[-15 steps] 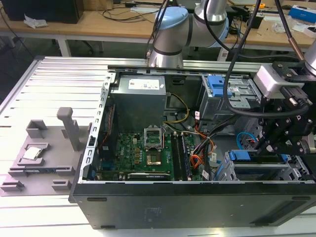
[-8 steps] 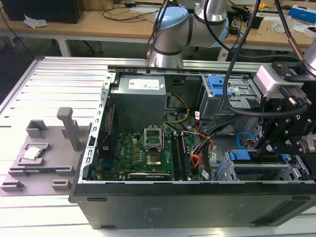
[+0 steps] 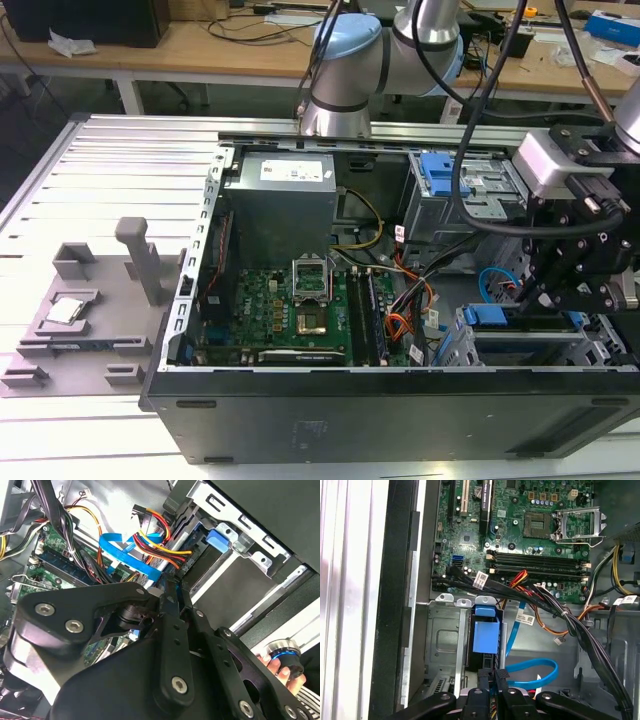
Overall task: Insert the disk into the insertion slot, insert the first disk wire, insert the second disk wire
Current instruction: 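Insert the second disk wire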
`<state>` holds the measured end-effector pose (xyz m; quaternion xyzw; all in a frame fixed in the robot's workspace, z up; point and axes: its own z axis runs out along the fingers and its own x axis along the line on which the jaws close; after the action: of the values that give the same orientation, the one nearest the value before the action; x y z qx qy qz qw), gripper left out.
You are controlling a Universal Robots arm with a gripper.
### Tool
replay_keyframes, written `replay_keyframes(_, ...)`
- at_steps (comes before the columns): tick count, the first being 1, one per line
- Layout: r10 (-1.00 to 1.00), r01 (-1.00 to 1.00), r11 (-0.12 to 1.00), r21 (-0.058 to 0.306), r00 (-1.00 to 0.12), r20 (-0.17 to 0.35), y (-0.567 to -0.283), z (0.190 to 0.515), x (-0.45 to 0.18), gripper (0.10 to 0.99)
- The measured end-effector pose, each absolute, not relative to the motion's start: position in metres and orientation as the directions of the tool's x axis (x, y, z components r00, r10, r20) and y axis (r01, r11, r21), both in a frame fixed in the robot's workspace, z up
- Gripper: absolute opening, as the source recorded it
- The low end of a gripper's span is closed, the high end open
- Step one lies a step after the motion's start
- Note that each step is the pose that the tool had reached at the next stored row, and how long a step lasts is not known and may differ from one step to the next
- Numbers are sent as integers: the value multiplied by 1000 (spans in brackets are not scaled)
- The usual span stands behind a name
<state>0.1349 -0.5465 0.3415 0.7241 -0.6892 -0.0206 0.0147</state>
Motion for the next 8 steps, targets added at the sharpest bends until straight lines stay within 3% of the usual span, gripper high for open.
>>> replay_keyframes(8, -999, -998, -51, 49, 50, -23, -546, 342, 135, 165)
